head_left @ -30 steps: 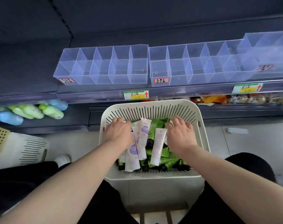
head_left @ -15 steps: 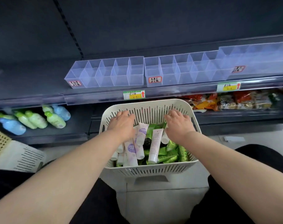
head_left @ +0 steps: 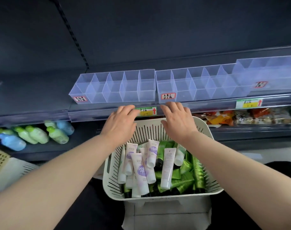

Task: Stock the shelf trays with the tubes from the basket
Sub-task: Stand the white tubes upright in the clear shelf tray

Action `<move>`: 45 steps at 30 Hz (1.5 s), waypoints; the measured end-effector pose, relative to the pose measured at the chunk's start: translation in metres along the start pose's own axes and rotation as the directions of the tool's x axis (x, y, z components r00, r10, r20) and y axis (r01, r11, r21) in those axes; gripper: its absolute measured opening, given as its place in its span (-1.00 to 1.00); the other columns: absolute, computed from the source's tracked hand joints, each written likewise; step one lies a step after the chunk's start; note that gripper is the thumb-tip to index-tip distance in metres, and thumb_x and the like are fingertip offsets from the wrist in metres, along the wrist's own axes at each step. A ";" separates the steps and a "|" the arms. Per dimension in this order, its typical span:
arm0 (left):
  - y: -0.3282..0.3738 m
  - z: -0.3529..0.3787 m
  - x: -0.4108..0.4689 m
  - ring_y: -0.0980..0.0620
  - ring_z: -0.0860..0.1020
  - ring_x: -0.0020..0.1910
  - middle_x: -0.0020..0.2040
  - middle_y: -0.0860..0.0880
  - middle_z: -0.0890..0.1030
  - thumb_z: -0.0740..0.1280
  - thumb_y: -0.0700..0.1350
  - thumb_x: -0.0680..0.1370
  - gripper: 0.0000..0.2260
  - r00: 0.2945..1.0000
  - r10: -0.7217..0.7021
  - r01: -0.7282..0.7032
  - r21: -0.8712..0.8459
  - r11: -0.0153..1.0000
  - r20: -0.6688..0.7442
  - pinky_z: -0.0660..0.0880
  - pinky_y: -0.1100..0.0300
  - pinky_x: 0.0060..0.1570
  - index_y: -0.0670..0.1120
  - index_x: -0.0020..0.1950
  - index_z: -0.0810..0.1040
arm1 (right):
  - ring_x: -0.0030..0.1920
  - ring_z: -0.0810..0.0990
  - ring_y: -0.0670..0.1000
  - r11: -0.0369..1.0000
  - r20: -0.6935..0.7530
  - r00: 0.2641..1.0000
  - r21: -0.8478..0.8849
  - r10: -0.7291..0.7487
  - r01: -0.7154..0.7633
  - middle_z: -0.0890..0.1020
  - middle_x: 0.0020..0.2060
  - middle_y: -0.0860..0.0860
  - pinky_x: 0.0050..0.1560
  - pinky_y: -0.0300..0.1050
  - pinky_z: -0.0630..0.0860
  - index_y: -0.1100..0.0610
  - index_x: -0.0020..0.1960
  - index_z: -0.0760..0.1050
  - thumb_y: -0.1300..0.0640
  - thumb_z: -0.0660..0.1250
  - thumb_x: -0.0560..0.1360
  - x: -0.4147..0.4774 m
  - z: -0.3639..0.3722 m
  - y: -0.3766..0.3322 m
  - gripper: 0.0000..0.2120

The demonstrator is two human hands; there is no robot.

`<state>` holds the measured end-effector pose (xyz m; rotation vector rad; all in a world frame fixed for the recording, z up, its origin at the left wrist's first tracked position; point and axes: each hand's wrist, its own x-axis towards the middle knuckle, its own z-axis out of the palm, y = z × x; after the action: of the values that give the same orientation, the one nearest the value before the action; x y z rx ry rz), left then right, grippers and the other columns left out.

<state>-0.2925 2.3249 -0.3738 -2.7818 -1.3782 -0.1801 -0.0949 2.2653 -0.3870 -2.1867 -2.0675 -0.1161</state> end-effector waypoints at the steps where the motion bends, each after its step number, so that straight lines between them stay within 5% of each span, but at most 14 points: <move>1: -0.001 -0.005 0.002 -0.03 0.21 0.45 0.49 -0.01 0.26 0.24 -0.12 0.60 -0.56 1.000 -0.017 0.017 0.005 1.000 -0.016 0.24 -0.03 0.39 -0.02 0.48 0.29 | 0.33 0.31 0.13 1.000 -0.027 1.000 -0.016 -0.015 0.015 0.34 0.36 0.07 0.27 0.07 0.31 0.06 0.48 0.18 -0.02 0.16 0.58 0.003 -0.004 -0.002 -0.50; 5: -0.003 -0.019 0.008 -0.08 0.12 0.50 0.54 -0.06 0.14 0.25 -0.13 0.59 -0.44 0.993 -0.115 0.114 0.023 0.993 0.010 0.18 -0.06 0.41 -0.02 0.55 0.14 | 0.40 0.25 0.12 1.000 -0.101 0.995 -0.026 -0.006 0.004 0.27 0.44 0.06 0.30 0.08 0.28 0.07 0.49 0.14 0.04 0.15 0.58 0.009 -0.017 -0.003 -0.49; 10: -0.013 -0.028 0.024 -0.13 -0.04 0.55 0.58 -0.12 0.00 0.27 -0.08 0.58 -0.33 0.981 -0.189 0.185 0.072 0.980 0.050 0.04 -0.04 0.47 0.03 0.58 -0.04 | 0.54 -0.12 0.08 0.998 0.022 1.000 -0.068 0.010 -0.009 -0.08 0.55 0.03 0.48 0.14 0.00 0.06 0.56 -0.19 -0.04 0.07 0.62 0.019 -0.017 0.003 -0.36; 15: -0.025 -0.027 0.043 -0.20 -0.11 0.56 0.58 -0.13 -0.02 0.25 0.00 0.61 -0.31 0.960 -0.250 0.239 0.093 0.966 0.126 -0.06 -0.10 0.50 0.07 0.59 -0.13 | 0.54 -0.20 0.09 0.997 0.056 0.998 -0.068 0.040 -0.037 -0.15 0.55 0.02 0.48 0.18 -0.05 0.04 0.55 -0.27 -0.12 0.00 0.62 0.031 -0.006 0.002 -0.35; 22: -0.025 -0.021 0.046 -0.18 0.22 0.39 0.40 -0.13 0.31 0.23 -0.03 0.59 -0.46 0.975 -0.204 0.204 0.011 0.979 0.087 0.18 -0.03 0.39 0.06 0.54 0.12 | 0.52 -0.27 0.12 0.989 0.047 0.997 -0.133 0.063 -0.057 -0.21 0.54 0.03 0.48 0.18 -0.12 0.03 0.54 -0.31 -0.14 -0.02 0.62 0.037 0.002 0.010 -0.34; 27: -0.015 -0.023 0.040 -0.16 0.27 0.34 0.35 -0.14 0.32 0.24 -0.11 0.59 -0.49 0.978 -0.191 0.195 -0.043 0.980 0.087 0.23 0.01 0.34 0.04 0.51 0.17 | 0.52 -0.28 0.10 0.994 0.035 0.996 -0.082 0.078 -0.075 -0.21 0.54 0.04 0.48 0.17 -0.15 0.05 0.55 -0.29 -0.14 -0.01 0.62 0.028 -0.006 0.009 -0.33; 32: -0.004 -0.026 0.027 -0.14 0.14 0.46 0.50 -0.11 0.17 0.24 -0.17 0.58 -0.48 0.989 -0.145 0.143 -0.057 0.988 -0.039 0.15 0.00 0.41 0.01 0.52 0.19 | 0.54 -0.12 0.06 0.999 -0.045 0.998 -0.013 0.034 -0.034 -0.05 0.55 0.02 0.49 0.11 -0.04 0.05 0.56 -0.11 -0.07 0.09 0.61 0.000 -0.011 0.008 -0.37; 35: 0.012 -0.021 0.014 -0.08 0.23 0.41 0.46 -0.05 0.27 0.22 -0.20 0.58 -0.53 0.995 -0.032 0.026 -0.062 0.998 -0.099 0.23 0.00 0.37 -0.02 0.49 0.26 | 0.49 0.12 0.09 1.000 -0.049 0.999 0.017 0.016 -0.015 0.16 0.51 0.04 0.42 0.10 0.15 0.06 0.52 0.10 -0.03 0.18 0.58 -0.023 -0.005 0.007 -0.43; 38: 0.025 -0.003 0.002 -0.03 0.31 0.34 0.37 -0.02 0.39 0.21 -0.16 0.59 -0.61 1.000 0.019 -0.018 -0.085 0.996 0.011 0.32 0.02 0.31 -0.03 0.43 0.35 | 0.44 0.21 0.08 0.999 0.082 0.996 0.032 0.034 -0.037 0.23 0.47 0.02 0.37 0.07 0.23 0.03 0.48 0.18 -0.02 0.16 0.58 -0.043 0.014 0.008 -0.51; 45: 0.029 0.052 -0.010 -0.04 0.41 0.28 0.27 -0.04 0.49 0.23 -0.12 0.60 -0.72 0.945 -0.067 0.130 -0.182 0.975 0.320 0.40 0.08 0.20 -0.04 0.30 0.49 | 0.36 0.30 0.06 0.995 0.379 0.923 0.036 0.071 -0.092 0.38 0.36 -0.01 0.36 0.04 0.27 0.05 0.44 0.25 -0.06 0.16 0.59 -0.059 0.064 0.015 -0.54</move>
<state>-0.2704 2.3039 -0.4263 -3.0097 -1.6555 0.1352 -0.0852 2.2154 -0.4593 -2.4113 -2.1208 0.3976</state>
